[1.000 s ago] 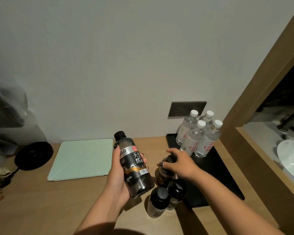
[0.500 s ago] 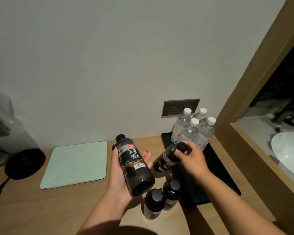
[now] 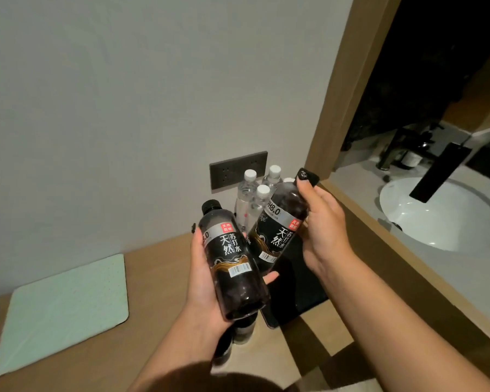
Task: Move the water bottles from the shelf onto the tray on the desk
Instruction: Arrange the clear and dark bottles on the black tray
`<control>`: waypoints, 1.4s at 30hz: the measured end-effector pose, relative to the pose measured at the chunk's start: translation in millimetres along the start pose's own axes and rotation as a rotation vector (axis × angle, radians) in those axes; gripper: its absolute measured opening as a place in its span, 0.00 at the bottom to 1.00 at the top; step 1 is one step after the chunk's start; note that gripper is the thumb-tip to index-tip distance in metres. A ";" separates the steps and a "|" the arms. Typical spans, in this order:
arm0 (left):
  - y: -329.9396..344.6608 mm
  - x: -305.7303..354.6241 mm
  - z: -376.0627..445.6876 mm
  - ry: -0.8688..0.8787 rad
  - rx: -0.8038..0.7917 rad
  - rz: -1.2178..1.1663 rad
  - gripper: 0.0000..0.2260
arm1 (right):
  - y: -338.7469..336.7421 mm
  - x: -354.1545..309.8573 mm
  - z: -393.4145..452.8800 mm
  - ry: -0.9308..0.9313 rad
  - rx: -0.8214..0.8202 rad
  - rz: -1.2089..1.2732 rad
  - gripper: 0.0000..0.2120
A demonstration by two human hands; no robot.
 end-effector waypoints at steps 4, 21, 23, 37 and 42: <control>6.3 -14.9 5.8 -0.054 -0.023 -0.016 0.31 | -12.1 -1.0 9.9 0.009 -0.008 -0.006 0.16; -16.2 -33.6 54.5 -0.069 0.275 -0.032 0.38 | -55.3 31.1 91.4 0.052 -0.014 -0.368 0.12; -18.9 -32.3 55.2 -0.026 0.271 -0.043 0.34 | -58.0 43.8 99.9 0.053 -0.044 -0.433 0.10; -19.1 -35.5 55.3 0.017 0.240 0.002 0.37 | -58.3 110.0 127.3 -0.002 -0.345 -0.661 0.04; -23.7 -33.5 57.7 -0.025 0.263 -0.092 0.37 | -45.4 121.0 125.7 0.123 -0.377 -0.628 0.11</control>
Point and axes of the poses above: each hand's wrist, its own z-axis towards the middle knuckle, its own y-axis out of the palm, x = y × z, the point moved 1 cm from there along z, towards the middle knuckle, and after that the axes turned 3 degrees about -y, right-handed, at the moved point
